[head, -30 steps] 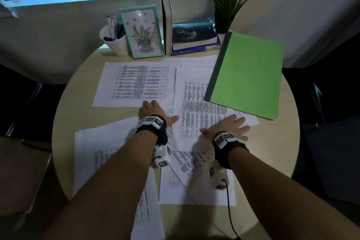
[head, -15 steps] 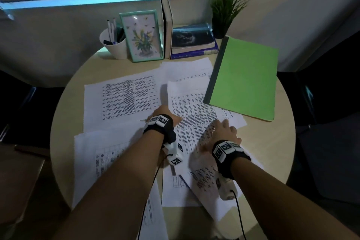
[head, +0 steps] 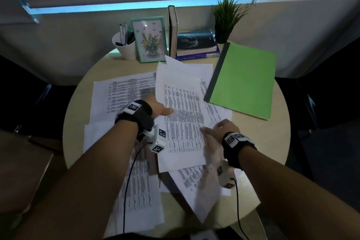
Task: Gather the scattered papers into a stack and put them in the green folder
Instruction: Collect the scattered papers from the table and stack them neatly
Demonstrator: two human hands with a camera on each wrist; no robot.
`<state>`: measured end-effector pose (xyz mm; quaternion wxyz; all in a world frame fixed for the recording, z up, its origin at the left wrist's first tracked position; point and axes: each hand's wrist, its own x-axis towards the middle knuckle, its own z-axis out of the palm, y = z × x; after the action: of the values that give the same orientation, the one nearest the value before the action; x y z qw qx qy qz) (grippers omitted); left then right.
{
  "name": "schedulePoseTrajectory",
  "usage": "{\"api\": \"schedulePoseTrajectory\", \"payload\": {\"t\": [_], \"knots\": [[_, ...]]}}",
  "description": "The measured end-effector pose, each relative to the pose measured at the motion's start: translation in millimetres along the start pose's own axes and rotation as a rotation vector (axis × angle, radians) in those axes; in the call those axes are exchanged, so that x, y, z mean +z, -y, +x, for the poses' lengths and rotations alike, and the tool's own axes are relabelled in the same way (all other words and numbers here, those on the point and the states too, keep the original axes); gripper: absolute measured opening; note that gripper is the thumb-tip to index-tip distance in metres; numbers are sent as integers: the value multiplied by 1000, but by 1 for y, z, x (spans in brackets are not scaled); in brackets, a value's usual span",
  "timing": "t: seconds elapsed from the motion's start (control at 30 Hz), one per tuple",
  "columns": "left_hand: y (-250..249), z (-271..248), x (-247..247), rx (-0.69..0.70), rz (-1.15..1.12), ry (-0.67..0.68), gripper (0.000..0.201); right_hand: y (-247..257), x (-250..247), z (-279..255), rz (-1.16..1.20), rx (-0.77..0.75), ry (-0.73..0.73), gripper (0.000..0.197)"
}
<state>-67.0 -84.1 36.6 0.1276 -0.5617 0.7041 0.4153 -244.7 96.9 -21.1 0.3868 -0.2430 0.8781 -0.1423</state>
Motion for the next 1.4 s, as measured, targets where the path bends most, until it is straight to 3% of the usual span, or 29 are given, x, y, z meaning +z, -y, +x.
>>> {"api": "schedulePoseTrajectory", "payload": {"t": [0.07, 0.1, 0.17, 0.3, 0.37, 0.5, 0.63, 0.73, 0.83, 0.9, 1.0, 1.07, 1.17, 1.27, 1.4], "knots": [[22, -3, 0, -53, -48, -38, 98, -1, 11, -12, -40, -47, 48, 71], [37, -3, 1, -92, -77, -68, 99, -1, 18, -16, -89, -83, 60, 76], [58, -17, 5, -138, -134, -107, 82, -1, 31, -22, -226, -163, 79, 83], [86, -44, 15, -203, -261, -131, 84, 1, 48, -21, -227, -225, -2, 42], [92, -49, 19, -162, -338, -118, 76, 5, 49, -23, -211, -212, -52, 39], [82, -55, 24, -104, -195, -102, 64, 18, 52, -26, -192, -194, -40, 74], [71, -55, 18, -55, -66, -124, 55, 25, 51, -21, -191, -211, 20, 95], [68, -57, 6, -55, -41, -141, 63, 29, 47, -19, 22, -246, 59, 114], [64, -60, -12, -6, -23, -109, 63, 31, 42, -20, 274, -263, 131, 114], [59, -60, -21, 65, -64, -84, 52, 32, 37, -22, 361, -256, 159, 97], [49, -58, -28, 98, -116, -108, 44, 34, 23, -29, 456, -254, 180, 41], [47, -52, -30, 122, -192, -145, 46, 34, 20, -29, 436, -264, 157, 24], [46, -46, -26, 186, -399, -297, 48, 25, 20, -24, 496, -198, 125, 19], [55, -43, -19, 27, -502, -429, 56, 6, 19, -23, 504, -76, 128, 10], [74, -37, 7, -239, -452, -176, 67, -21, 22, -18, 512, 88, 99, 38]]}}
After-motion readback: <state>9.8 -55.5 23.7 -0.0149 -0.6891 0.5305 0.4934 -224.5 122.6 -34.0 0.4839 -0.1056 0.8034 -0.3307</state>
